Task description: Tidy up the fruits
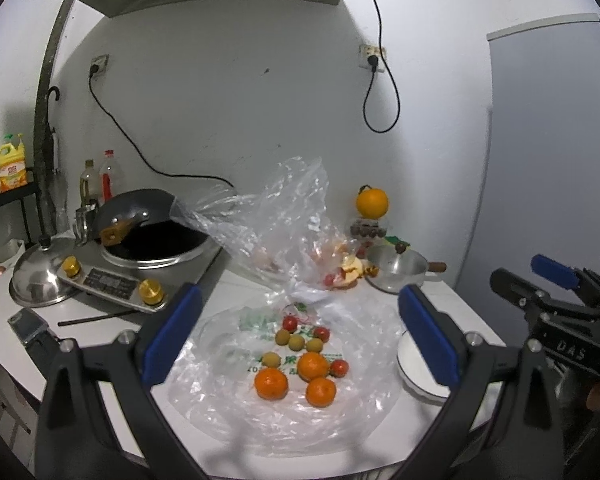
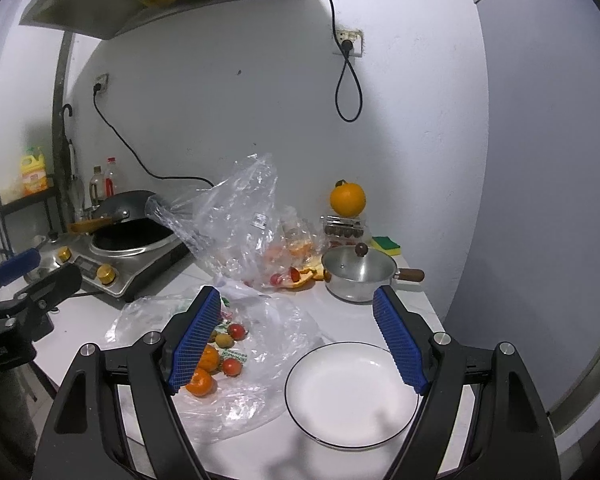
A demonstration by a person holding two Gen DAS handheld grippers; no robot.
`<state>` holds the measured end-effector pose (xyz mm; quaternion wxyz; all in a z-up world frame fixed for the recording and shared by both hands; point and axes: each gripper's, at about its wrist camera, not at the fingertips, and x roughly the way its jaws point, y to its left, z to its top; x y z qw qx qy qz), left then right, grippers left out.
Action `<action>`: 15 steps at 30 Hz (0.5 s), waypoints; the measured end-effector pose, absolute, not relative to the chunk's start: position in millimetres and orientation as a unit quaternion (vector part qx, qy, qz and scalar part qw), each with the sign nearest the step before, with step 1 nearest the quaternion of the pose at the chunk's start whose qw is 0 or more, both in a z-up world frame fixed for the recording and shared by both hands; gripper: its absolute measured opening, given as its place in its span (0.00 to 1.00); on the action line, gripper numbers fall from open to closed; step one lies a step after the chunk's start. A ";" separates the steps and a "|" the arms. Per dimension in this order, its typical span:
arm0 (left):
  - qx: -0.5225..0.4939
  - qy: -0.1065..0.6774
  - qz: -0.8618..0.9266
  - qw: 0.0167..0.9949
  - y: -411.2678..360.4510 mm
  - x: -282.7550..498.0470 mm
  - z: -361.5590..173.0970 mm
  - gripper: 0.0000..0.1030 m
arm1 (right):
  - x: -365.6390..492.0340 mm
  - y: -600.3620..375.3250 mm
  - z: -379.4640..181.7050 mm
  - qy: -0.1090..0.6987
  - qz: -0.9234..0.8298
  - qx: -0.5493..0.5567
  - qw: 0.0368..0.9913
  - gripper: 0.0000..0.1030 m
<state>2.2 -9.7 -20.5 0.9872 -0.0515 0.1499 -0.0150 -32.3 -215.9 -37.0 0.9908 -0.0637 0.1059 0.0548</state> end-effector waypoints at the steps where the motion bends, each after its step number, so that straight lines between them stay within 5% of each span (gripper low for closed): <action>1: -0.052 0.150 -0.014 0.987 -9.0 1.3 -20.8 0.97 | -33.5 -214.4 -37.2 0.105 0.056 -0.066 0.991 0.79; 15: -0.057 0.150 -0.005 0.987 -6.7 -1.9 -22.1 0.97 | -34.7 -208.4 -37.9 0.102 0.067 -0.079 0.989 0.79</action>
